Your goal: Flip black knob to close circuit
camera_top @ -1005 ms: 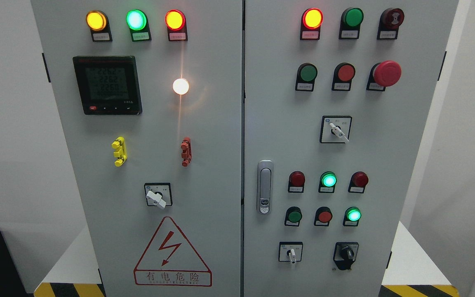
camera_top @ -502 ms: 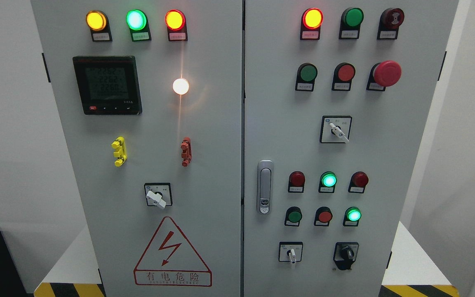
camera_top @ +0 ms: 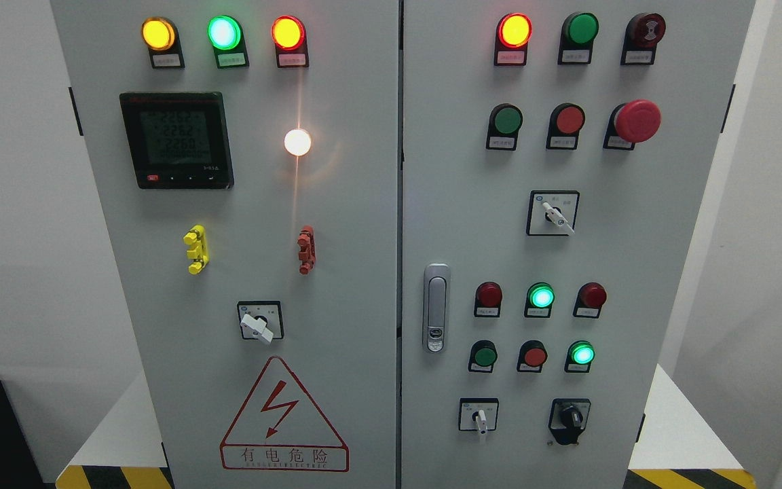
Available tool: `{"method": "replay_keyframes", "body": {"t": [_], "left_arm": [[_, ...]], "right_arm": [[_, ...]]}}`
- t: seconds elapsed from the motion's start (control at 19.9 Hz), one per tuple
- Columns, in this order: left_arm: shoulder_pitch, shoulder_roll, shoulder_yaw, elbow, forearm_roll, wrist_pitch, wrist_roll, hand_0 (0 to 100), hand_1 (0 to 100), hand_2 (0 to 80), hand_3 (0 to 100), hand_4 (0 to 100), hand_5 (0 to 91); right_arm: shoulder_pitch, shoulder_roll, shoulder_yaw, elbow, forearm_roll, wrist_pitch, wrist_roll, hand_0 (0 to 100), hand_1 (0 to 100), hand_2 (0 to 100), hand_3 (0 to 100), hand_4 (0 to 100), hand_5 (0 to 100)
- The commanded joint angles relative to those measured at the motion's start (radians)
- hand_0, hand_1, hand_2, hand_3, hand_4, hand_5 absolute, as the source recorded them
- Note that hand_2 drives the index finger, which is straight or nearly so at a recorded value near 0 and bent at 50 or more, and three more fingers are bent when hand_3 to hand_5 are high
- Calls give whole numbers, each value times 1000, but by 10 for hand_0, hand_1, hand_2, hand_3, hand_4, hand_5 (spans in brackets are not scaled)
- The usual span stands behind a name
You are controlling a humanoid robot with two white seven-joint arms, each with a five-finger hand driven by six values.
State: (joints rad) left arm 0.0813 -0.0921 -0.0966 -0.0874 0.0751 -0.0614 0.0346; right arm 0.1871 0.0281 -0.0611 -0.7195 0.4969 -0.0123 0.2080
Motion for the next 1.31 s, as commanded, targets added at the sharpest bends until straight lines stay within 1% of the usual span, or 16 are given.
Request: {"method": "replay_keyframes", "body": {"t": [0.0,0.25,0.35,0.45,0.5,0.6,0.65,0.8,0.9,0.95,1.0,1.05,1.11,1.16,1.21,1.26], "left_arm": [[0,0,0,0,0,0,1,120,556,0,0,0,0],[0,0,0,0,0,0,1,120,556,0,0,0,0],[0,0,0,0,0,0,1,120,556,0,0,0,0],[0,0,0,0,0,0,1,120,556,0,0,0,0],[0,0,0,0,0,0,1,120,556,0,0,0,0],[0,0,0,0,0,0,1,120,556,0,0,0,0],[0,0,0,0,0,0,1,120,556,0,0,0,0],[0,0,0,0,0,0,1,120,556,0,0,0,0],[0,0,0,0,0,0,1,120,556,0,0,0,0],[0,0,0,0,0,0,1,120,556,0,0,0,0],[0,0,0,0,0,0,1,120,556,0,0,0,0],[0,0,0,0,0,0,1,120,556,0,0,0,0],[0,0,0,0,0,0,1,120,556,0,0,0,0],[0,0,0,0,0,0,1,120,556,0,0,0,0],[0,0,0,0,0,0,1,120,556,0,0,0,0],[0,0,0,0,0,0,1,120,556,0,0,0,0]], "right_arm": [[-23,-39,-8,-345,129,5,10,0,147,310,508,446,281],[-43,-42,-29,-509,225,5,11,0,147,398,580,505,368],[-44,-40,-42,-575,290,5,11,0,104,430,611,534,411],[-44,-39,-52,-651,331,2,19,0,53,511,683,597,496],[-43,-37,-59,-685,342,2,25,0,51,517,690,605,506],[-43,-37,-60,-751,382,2,33,0,41,603,792,686,623],[-43,-37,-60,-779,408,2,33,0,39,612,802,693,636],[-46,-36,-62,-866,463,3,33,0,32,675,858,751,718],[-64,-31,-62,-909,506,6,31,0,29,727,911,797,808],[-75,-30,-62,-929,531,24,31,0,27,733,921,804,816],[-89,-30,-62,-946,548,46,31,0,22,763,944,821,840],[-101,-30,-60,-963,561,57,34,0,18,800,975,865,878],[-109,-30,-62,-986,577,61,36,0,15,811,983,882,888],[-110,-30,-62,-1011,591,67,50,0,6,848,1000,913,919],[-113,-25,-62,-1035,604,84,76,0,0,881,1000,930,942],[-118,-22,-62,-1057,614,98,97,0,0,887,1000,936,950]]}}
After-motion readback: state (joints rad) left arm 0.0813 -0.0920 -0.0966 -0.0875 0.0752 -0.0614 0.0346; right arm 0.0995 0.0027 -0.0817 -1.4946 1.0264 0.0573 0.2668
